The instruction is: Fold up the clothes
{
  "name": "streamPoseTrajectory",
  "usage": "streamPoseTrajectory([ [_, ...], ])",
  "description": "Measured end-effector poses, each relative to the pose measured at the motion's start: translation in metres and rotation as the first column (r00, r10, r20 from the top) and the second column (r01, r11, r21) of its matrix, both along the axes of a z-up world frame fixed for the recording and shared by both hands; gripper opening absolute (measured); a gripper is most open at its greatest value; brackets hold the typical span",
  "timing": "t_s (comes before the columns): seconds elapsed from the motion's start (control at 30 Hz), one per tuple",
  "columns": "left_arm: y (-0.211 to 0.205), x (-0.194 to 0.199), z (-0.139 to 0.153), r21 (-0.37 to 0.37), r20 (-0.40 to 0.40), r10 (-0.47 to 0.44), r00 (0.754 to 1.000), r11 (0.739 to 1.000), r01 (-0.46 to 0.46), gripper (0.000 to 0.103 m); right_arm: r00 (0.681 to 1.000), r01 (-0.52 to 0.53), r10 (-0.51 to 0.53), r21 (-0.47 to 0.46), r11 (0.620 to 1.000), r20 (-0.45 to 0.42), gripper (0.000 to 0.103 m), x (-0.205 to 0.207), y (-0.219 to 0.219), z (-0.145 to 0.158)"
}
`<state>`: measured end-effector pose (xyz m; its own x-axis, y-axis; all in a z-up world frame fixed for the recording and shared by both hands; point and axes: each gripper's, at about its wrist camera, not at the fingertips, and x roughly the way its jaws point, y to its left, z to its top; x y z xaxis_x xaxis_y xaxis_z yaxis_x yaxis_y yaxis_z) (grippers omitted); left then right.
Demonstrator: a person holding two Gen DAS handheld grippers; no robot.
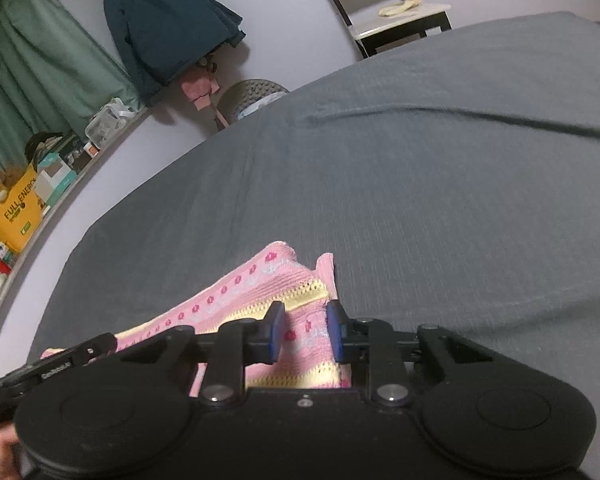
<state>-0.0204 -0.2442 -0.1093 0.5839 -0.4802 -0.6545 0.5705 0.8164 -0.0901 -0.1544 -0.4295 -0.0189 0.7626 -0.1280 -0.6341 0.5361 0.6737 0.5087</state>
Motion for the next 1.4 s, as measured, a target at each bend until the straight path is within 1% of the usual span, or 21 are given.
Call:
streamPoseTrajectory([
  [0.03,-0.002,0.002,-0.002,0.003,-0.018,0.0,1.0,1.0,0.0,0.004,1.0,0.002,-0.002,0.008,1.0,0.001,0.025,0.001,-0.002,-0.001],
  [0.1,-0.005,0.004,-0.011,0.04,-0.042,0.007,0.999,0.999,-0.005,0.002,1.0,-0.003,0.003,0.01,1.0,-0.002,0.025,0.003,-0.004,-0.002],
  [0.2,-0.009,-0.003,-0.015,0.08,-0.012,-0.023,1.0,0.997,0.024,0.002,1.0,-0.012,0.012,0.009,1.0,-0.004,0.025,0.005,-0.005,-0.001],
  [0.33,0.002,-0.016,0.003,0.074,-0.002,0.001,1.0,0.997,-0.001,0.002,1.0,-0.017,0.017,0.009,1.0,0.004,0.026,0.005,-0.007,0.002],
  [0.37,0.007,-0.023,0.007,0.095,0.001,0.0,1.0,0.995,-0.001,0.002,1.0,-0.015,0.015,0.01,1.0,0.006,0.029,0.005,-0.008,0.003],
  [0.47,0.016,-0.039,0.0,0.175,-0.071,-0.008,0.997,0.984,0.021,0.002,1.0,-0.012,0.012,0.016,1.0,-0.001,0.033,0.006,-0.007,0.003],
  [0.5,0.019,-0.044,-0.003,0.186,-0.084,-0.014,0.996,0.982,0.03,0.002,1.0,-0.014,0.014,0.014,1.0,-0.007,0.033,0.007,-0.007,0.003],
  [0.53,0.018,-0.048,-0.004,0.205,-0.066,-0.043,0.997,0.977,0.055,0.002,1.0,-0.017,0.017,0.009,1.0,-0.014,0.033,0.008,-0.006,0.004],
  [0.57,0.019,-0.049,-0.002,0.207,-0.064,-0.049,0.997,0.976,0.061,0.002,1.0,-0.021,0.021,0.002,1.0,-0.019,0.034,0.009,-0.005,0.005],
  [0.63,0.026,-0.047,0.007,0.184,-0.103,0.004,0.995,0.983,0.016,0.003,1.0,-0.025,0.025,-0.014,1.0,-0.019,0.035,0.004,-0.005,0.007],
  [0.7,0.031,-0.054,0.014,0.198,-0.105,0.026,0.994,0.98,-0.005,0.003,1.0,-0.016,0.016,-0.014,1.0,-0.013,0.04,-0.003,-0.005,0.009],
  [0.8,0.039,-0.064,0.008,0.234,-0.227,0.002,0.974,0.971,0.052,0.003,1.0,0.009,-0.01,-0.012,1.0,-0.003,0.047,-0.011,-0.006,0.008],
  [0.87,0.046,-0.071,0.011,0.234,-0.204,-0.061,0.977,0.966,0.109,0.003,0.999,0.026,-0.026,-0.008,1.0,-0.021,0.048,-0.011,-0.008,0.005],
  [1.0,0.055,-0.061,0.028,0.166,-0.282,-0.057,0.958,0.98,0.107,0.003,0.996,0.072,-0.071,0.026,0.997,-0.051,0.05,-0.018,-0.006,0.004],
  [1.03,0.058,-0.058,0.036,0.159,-0.3,-0.052,0.952,0.982,0.103,0.004,0.995,0.09,-0.089,0.033,0.995,-0.052,0.053,-0.021,-0.004,0.007],
  [1.1,0.063,-0.053,0.052,0.148,-0.336,-0.04,0.941,0.984,0.095,0.007,0.991,0.129,-0.127,0.046,0.991,-0.048,0.067,-0.026,0.001,0.015],
  [1.13,0.072,-0.05,0.06,0.122,-0.363,-0.033,0.931,0.989,0.082,0.008,0.988,0.146,-0.143,0.047,0.988,-0.051,0.069,-0.027,0.003,0.019],
  [1.2,0.09,-0.044,0.07,0.069,-0.415,-0.025,0.91,0.996,0.059,0.008,0.981,0.183,-0.179,0.053,0.982,-0.077,0.069,-0.031,0.01,0.026],
  [1.27,0.11,-0.04,0.078,0.03,-0.452,-0.019,0.892,0.999,0.036,0.008,0.973,0.224,-0.216,0.1,0.97,-0.08,0.069,-0.041,0.02,0.029],
  [1.33,0.123,-0.039,0.079,0.018,-0.466,-0.015,0.885,0.999,0.026,0.008,0.965,0.258,-0.247,0.157,0.953,-0.085,0.07,-0.052,0.032,0.029],
  [1.4,0.134,-0.038,0.076,0.017,-0.497,-0.009,0.868,1.0,0.021,0.008,0.956,0.29,-0.272,0.207,0.934,-0.112,0.07,-0.06,0.044,0.025],
])
